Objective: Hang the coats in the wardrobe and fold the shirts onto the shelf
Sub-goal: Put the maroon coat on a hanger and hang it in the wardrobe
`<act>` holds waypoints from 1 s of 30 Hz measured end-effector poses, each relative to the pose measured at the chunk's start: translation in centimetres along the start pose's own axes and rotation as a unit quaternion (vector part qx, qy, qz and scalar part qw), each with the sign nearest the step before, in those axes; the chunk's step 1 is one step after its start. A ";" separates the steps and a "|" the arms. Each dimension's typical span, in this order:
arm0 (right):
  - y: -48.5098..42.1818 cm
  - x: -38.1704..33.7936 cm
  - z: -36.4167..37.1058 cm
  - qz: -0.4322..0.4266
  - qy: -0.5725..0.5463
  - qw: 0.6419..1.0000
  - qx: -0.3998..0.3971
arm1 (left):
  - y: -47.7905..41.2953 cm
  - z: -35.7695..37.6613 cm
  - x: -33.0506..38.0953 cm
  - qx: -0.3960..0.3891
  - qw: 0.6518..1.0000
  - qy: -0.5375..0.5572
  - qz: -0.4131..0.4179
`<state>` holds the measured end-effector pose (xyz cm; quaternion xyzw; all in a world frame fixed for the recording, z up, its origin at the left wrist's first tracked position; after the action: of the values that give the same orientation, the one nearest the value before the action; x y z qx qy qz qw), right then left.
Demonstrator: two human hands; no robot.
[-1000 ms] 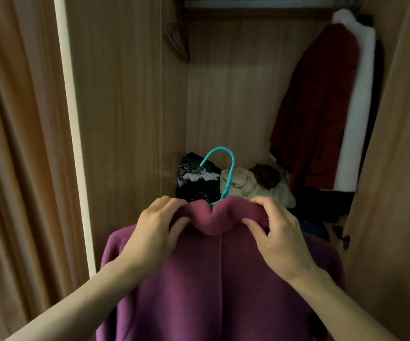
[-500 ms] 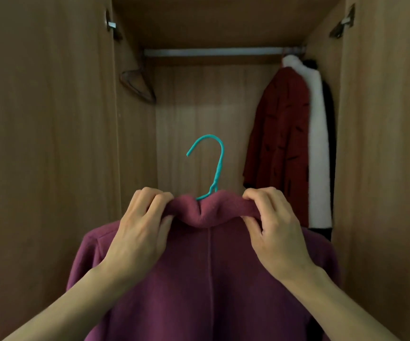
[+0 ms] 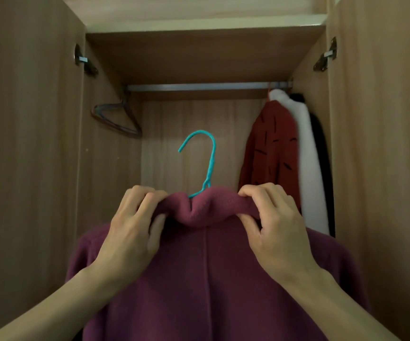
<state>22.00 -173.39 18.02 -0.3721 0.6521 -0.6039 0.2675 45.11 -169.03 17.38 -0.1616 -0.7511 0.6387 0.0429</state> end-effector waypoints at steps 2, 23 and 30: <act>-0.9 0.9 0.2 -0.008 0.001 1.000 0.003 | -1.1 0.9 -0.2 0.015 1.000 -0.002 0.002; -10.2 8.9 11.9 -0.039 0.071 0.996 0.022 | -9.9 13.3 -12.4 0.133 0.989 0.026 0.054; -16.1 10.7 17.2 -0.080 0.117 0.989 0.043 | -14.7 16.4 -18.5 0.179 0.980 0.049 0.073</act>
<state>32.14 -192.08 32.84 -0.3382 0.6207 -0.6898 0.1563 55.32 -191.99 31.33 -0.2371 -0.6079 0.7553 0.0608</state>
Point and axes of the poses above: each hand's wrist, its own y-axis away from the middle knuckle, its own z-axis out of the palm, x = y × z, the point moved 4 cm from there along -y, towards the middle knuckle, and after that the axes turned 5 degrees about -y, right-handed, at the moved point
